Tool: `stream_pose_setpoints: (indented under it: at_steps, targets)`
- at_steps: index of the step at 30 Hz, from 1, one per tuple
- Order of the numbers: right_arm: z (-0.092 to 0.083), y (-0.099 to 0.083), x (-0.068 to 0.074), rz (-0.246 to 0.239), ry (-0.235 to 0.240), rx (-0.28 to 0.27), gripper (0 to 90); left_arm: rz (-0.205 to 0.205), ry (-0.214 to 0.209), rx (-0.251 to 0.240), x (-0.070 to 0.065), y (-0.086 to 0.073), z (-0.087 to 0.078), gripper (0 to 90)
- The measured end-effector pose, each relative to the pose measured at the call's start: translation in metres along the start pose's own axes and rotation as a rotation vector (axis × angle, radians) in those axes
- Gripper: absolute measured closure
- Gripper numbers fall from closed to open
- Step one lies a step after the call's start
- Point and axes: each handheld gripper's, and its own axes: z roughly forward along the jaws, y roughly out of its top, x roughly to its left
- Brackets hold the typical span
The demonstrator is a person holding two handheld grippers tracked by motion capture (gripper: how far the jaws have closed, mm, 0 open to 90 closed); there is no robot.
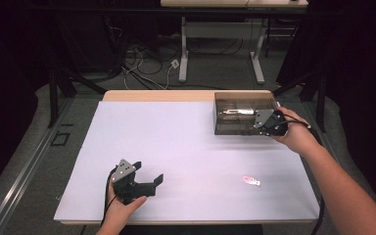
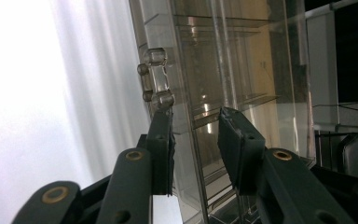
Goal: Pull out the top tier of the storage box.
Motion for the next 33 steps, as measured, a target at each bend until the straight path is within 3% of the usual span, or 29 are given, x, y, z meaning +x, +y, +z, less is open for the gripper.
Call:
stream_pose_setpoints:
  at_steps: [2,3,9,11,12,14,17,33]
  targets:
    - [0.003,-0.001,0.001,-0.001,-0.004,-0.014,66.8,0.0,0.0,0.0,0.0,0.0,0.0,1.3]
    - [0.002,0.0,0.001,-0.007,-0.002,0.014,67.3,0.0,0.0,0.0,0.0,0.0,0.0,1.3]
    - [0.006,-0.001,0.0,-0.028,0.009,0.026,69.1,0.0,-0.001,0.001,0.0,0.0,0.0,1.3]
    - [0.008,-0.002,0.002,-0.011,0.012,0.021,70.1,-0.001,-0.001,-0.001,0.0,0.0,0.0,1.3]
    - [0.009,-0.002,0.001,-0.033,0.008,0.004,70.4,-0.002,-0.001,0.001,0.0,0.0,0.0,1.3]
    - [0.009,-0.001,0.0,-0.047,0.01,0.029,71.2,-0.002,-0.001,0.001,0.0,0.0,0.0,1.3]
    - [0.01,-0.001,0.002,-0.024,0.022,0.037,72.6,-0.001,-0.001,0.002,0.0,0.0,0.0,1.3]
    - [0.011,0.0,0.003,-0.087,0.031,0.043,81.0,0.0,-0.001,0.003,0.0,0.0,0.0,1.3]
